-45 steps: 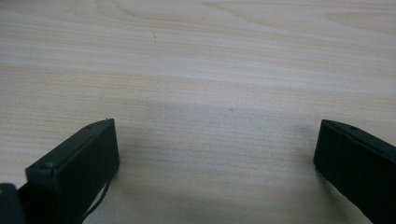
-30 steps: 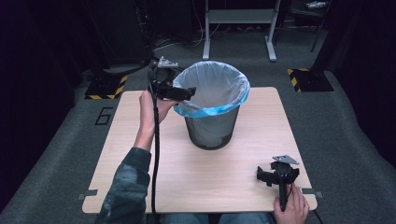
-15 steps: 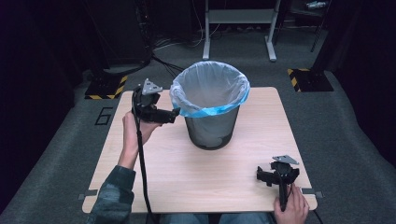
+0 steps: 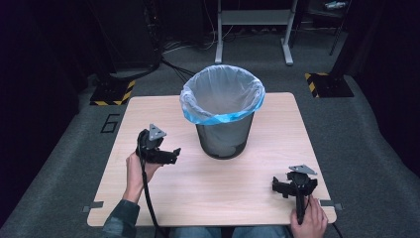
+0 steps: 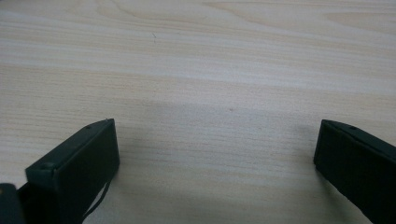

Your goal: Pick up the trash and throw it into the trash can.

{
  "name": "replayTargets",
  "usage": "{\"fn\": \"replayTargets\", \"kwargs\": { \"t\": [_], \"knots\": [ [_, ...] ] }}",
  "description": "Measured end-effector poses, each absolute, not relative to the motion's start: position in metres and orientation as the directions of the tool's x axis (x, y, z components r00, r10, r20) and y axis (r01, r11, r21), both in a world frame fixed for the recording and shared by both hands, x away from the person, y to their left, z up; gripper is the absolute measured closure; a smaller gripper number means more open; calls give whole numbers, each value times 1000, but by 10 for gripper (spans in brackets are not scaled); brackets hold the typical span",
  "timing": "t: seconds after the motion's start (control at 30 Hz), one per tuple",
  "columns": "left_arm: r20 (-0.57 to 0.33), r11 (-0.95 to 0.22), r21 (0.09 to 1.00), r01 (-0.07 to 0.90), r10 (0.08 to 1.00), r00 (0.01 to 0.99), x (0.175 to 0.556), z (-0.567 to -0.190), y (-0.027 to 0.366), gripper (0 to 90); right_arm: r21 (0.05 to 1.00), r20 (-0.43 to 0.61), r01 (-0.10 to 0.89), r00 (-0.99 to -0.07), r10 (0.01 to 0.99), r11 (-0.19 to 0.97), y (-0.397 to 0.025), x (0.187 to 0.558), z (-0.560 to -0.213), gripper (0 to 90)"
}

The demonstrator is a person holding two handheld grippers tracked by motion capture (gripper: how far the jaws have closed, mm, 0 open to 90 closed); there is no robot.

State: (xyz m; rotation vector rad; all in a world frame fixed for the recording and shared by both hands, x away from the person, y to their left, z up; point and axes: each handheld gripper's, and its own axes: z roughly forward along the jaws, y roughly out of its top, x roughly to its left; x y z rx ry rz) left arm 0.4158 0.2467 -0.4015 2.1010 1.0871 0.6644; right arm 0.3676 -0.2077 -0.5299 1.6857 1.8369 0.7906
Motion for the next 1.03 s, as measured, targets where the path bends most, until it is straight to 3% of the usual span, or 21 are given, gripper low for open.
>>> {"fn": "replayTargets", "kwargs": {
  "t": [0.23,0.67,1.03],
  "knots": [
    [98,-413,707,574,861,499,412,-451,261,56,720,10,692,-90,996,55,-208,368,-530,0],
    [-21,-244,722,647,927,373,397,-513,296,0,720,10,692,-90,996,55,-208,368,-530,0],
    [1,-250,721,646,933,360,390,-531,310,0,719,10,692,-88,996,54,-207,368,-530,0]
  ]
}}
